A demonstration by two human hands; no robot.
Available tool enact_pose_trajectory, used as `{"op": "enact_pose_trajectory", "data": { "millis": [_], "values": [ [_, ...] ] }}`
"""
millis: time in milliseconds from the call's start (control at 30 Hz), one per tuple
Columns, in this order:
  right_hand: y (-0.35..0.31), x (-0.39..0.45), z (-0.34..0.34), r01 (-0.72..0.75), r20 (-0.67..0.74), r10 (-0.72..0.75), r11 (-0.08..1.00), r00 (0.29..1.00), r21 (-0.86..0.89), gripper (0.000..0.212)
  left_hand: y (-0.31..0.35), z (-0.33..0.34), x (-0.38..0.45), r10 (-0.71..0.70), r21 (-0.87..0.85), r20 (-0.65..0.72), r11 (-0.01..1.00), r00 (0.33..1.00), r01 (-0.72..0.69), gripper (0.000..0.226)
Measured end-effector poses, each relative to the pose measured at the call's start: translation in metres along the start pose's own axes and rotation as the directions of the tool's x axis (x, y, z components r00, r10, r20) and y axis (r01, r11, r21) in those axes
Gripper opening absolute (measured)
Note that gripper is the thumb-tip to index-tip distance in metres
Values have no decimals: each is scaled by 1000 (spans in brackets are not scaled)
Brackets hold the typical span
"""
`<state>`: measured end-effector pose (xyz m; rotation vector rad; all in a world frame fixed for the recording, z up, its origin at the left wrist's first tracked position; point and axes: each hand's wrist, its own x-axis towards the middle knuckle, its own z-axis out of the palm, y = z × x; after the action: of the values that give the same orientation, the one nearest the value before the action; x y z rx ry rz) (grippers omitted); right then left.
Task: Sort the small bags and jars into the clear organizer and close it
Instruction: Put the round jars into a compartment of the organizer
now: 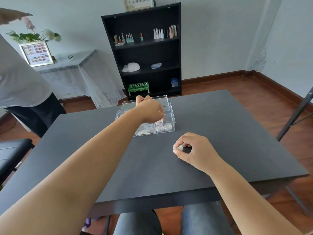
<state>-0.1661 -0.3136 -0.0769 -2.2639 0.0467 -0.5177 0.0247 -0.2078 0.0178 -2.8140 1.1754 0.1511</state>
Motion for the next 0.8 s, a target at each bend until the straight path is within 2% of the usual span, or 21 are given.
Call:
{"op": "enact_pose_trajectory", "data": {
  "millis": [133,233,367,433,500,633,733,800],
  "values": [
    [-4,-1,-2,2,-21,-2,1000,1000,15,11,-4,1,-7,-8,-66,-55,998,998,4,39],
    [-6,2,-7,-35,-116,50,992,992,123,14,-17,4,-21,-30,-165,-216,986,976,-6,31],
    [-9,22,-23,-68,-158,95,984,983,164,18,-36,30,-55,-202,-397,-464,918,863,2,23],
    [-12,43,-32,-64,-149,81,991,985,119,20,-41,50,-72,-272,-459,-542,888,795,-9,21],
    [-17,69,-38,-54,-125,63,996,990,74,19,-43,68,-83,-284,-447,-577,894,766,-5,24],
    [-25,115,-32,-11,40,18,986,999,-167,15,-46,87,-94,-246,-388,-596,922,765,-6,30],
    [-24,138,-23,-16,197,86,943,977,-331,11,-48,93,-97,-234,-372,-593,928,770,-4,24],
    [-24,145,-17,-3,244,119,904,962,-428,12,-48,95,-97,-233,-364,-596,931,769,0,23]
  ]
}}
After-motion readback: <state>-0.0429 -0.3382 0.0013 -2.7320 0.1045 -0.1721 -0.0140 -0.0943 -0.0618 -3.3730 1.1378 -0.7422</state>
